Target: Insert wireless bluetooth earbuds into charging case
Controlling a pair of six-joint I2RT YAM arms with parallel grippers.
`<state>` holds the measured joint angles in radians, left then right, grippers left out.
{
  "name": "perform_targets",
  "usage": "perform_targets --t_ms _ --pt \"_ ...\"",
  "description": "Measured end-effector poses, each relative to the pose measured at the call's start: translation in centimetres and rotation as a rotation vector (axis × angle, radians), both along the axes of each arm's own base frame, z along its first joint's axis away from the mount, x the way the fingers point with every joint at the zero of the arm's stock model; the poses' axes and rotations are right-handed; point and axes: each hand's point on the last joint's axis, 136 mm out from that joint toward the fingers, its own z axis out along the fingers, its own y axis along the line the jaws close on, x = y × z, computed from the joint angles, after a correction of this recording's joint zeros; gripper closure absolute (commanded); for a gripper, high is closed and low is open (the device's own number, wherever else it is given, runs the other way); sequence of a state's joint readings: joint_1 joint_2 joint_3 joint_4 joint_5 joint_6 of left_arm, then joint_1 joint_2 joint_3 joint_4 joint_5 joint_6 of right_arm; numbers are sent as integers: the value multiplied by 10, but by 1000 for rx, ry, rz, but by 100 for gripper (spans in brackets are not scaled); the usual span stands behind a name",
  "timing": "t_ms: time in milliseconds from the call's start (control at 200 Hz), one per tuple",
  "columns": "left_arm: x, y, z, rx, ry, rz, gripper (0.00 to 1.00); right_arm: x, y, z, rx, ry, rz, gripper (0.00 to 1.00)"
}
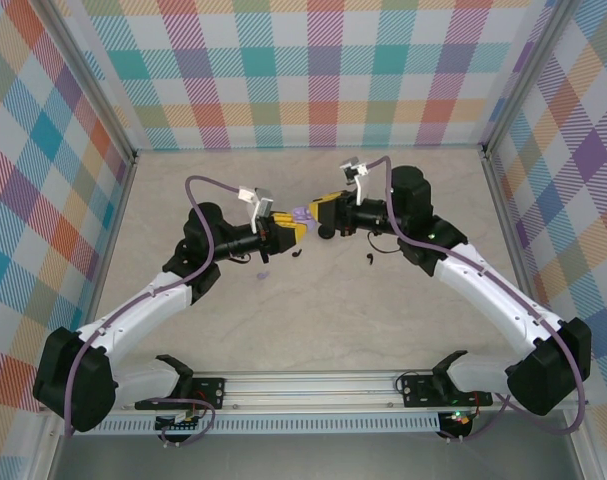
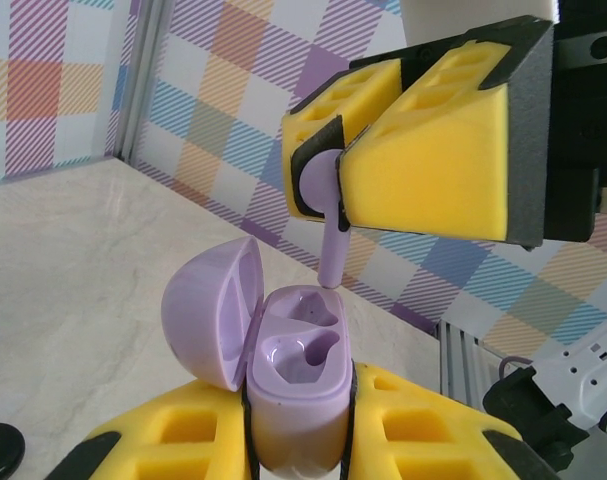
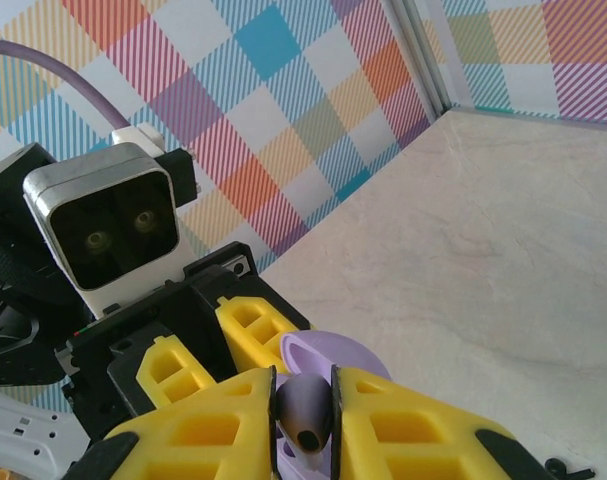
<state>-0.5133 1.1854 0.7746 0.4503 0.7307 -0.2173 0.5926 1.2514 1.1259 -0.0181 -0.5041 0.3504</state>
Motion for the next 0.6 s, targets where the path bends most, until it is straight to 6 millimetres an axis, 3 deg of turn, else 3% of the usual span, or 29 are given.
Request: perform_targets --t_ms 600 --pt "-1 -7 -4 -8 59 -14 89 1 7 -3 -18 -14 -4 80"
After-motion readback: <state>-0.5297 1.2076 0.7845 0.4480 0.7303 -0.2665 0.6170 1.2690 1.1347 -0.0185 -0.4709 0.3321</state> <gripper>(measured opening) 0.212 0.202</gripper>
